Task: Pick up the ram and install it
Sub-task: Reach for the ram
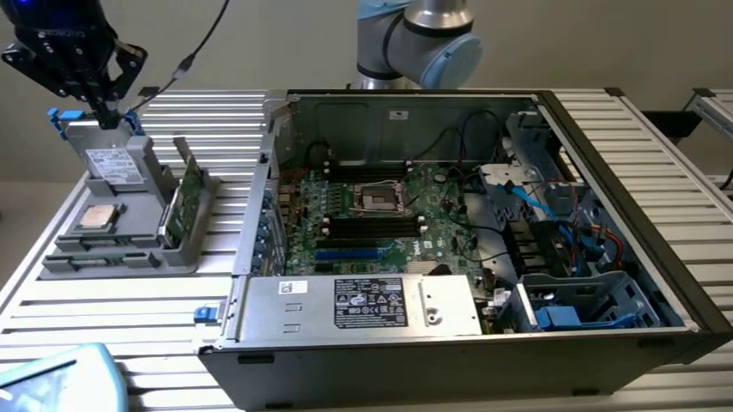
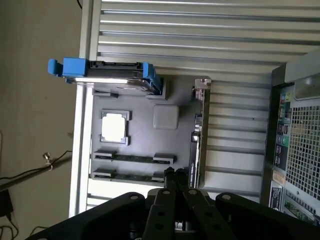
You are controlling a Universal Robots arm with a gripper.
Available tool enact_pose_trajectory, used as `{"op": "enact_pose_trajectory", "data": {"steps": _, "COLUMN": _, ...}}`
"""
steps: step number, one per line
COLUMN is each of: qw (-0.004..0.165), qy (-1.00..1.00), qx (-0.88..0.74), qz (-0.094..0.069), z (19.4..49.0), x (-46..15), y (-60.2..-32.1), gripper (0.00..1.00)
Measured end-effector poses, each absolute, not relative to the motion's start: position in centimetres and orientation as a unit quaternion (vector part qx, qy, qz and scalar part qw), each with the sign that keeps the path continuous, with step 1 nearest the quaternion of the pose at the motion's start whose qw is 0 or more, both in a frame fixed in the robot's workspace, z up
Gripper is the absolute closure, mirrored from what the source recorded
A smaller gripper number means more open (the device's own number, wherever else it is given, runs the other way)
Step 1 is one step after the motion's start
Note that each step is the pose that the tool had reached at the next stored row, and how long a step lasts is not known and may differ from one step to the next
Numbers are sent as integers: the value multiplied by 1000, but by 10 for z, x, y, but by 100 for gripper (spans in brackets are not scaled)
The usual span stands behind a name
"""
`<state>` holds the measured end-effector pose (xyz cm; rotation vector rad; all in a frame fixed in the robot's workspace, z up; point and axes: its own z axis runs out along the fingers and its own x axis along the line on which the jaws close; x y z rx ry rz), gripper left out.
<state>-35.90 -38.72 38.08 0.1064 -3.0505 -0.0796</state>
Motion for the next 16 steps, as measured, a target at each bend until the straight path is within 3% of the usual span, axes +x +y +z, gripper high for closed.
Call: {"op": "enact_pose_trajectory", "data": {"steps": 16, "qw": 44, "qy": -998, "qx": 40, "qz": -26, "z": 380, "x": -392, "y": -415, "gripper": 89}}
